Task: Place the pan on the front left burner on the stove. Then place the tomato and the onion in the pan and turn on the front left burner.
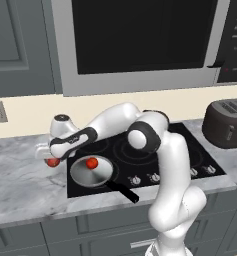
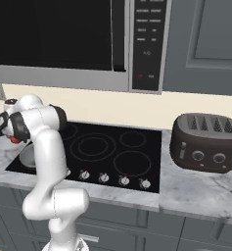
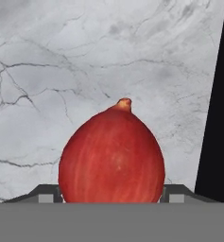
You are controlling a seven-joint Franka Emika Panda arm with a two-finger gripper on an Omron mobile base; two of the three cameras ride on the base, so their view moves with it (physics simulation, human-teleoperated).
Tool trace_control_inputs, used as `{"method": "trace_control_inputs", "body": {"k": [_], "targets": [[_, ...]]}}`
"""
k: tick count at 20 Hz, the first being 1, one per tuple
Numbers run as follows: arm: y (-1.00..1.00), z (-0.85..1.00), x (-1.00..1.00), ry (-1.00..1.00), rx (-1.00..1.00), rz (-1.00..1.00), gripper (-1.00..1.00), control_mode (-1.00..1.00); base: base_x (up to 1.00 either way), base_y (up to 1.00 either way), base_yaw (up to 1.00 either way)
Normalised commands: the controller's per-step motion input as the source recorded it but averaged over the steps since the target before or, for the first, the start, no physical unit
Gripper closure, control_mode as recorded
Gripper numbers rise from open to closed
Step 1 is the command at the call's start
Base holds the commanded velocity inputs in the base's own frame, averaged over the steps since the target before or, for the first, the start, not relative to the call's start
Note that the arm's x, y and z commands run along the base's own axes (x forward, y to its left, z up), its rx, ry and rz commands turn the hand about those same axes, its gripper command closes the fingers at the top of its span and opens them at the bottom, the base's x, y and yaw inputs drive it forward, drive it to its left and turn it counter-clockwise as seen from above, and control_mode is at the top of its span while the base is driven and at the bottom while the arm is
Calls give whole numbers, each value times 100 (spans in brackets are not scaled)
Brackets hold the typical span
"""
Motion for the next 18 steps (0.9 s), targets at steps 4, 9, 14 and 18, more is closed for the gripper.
{"method": "trace_control_inputs", "body": {"k": [4, 9, 14, 18], "targets": [[-3, 37, -32, 0, 0, 0, 100, -100, 0, 0, 0], [-7, 42, -24, 0, 0, 0, 100, -100, 0, 0, 0], [-31, 21, -18, 0, 0, -1, 100, -100, 0, 0, 0], [-42, 0, -17, 0, 0, 0, 100, -100, 0, 0, 0]]}}
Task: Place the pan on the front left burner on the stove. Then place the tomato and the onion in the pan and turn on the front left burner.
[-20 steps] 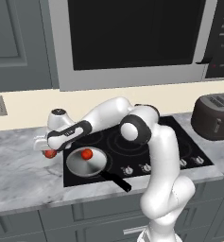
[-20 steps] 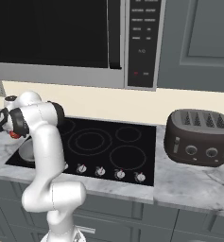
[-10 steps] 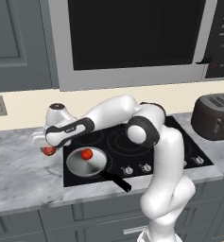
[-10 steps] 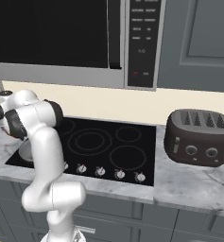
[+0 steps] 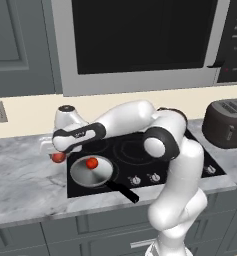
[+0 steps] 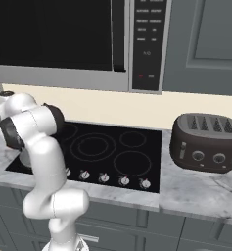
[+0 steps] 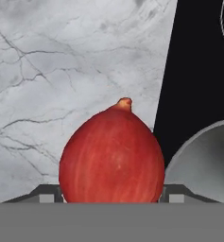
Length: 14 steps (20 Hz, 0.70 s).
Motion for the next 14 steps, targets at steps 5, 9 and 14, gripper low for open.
{"method": "trace_control_inputs", "body": {"k": [5, 9, 14], "targets": [[-45, 2, -17, 0, 0, 0, 100, -100, 0, 0, 0], [-40, 0, -18, 0, 0, 0, 100, -100, 0, 0, 0], [-37, 0, -25, 0, 0, 0, 100, -100, 0, 0, 0]]}}
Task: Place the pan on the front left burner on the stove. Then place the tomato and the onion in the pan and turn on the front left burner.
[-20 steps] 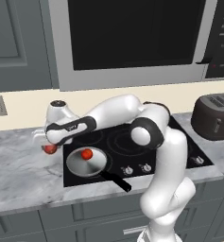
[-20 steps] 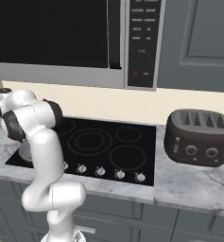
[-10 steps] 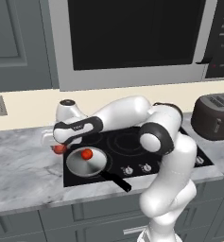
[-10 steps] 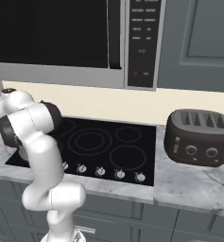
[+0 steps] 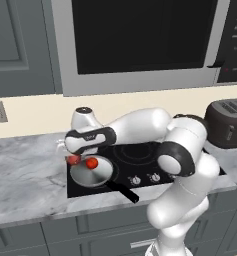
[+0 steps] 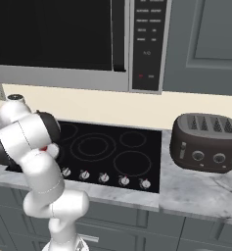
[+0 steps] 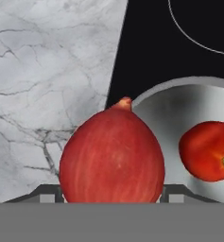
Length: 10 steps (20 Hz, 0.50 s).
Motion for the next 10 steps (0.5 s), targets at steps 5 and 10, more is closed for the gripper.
{"method": "trace_control_inputs", "body": {"k": [5, 10], "targets": [[-36, 0, -28, 0, 0, 0, 100, -100, 0, 0, 0], [-27, 0, -22, 0, 0, 0, 100, -100, 0, 0, 0]]}}
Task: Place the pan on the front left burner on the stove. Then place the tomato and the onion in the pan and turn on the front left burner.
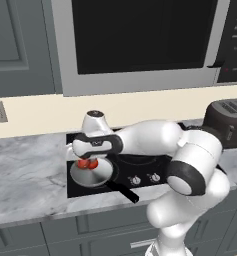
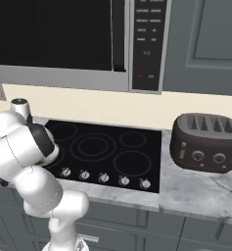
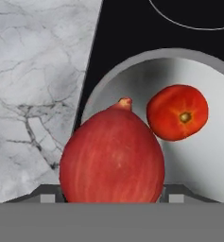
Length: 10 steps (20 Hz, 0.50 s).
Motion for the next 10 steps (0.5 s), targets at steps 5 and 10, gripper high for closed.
{"method": "trace_control_inputs", "body": {"k": [5, 10], "targets": [[-28, 0, -16, 0, 0, 0, 100, -100, 0, 0, 0], [-25, -3, -10, 0, 0, 0, 100, -100, 0, 0, 0]]}}
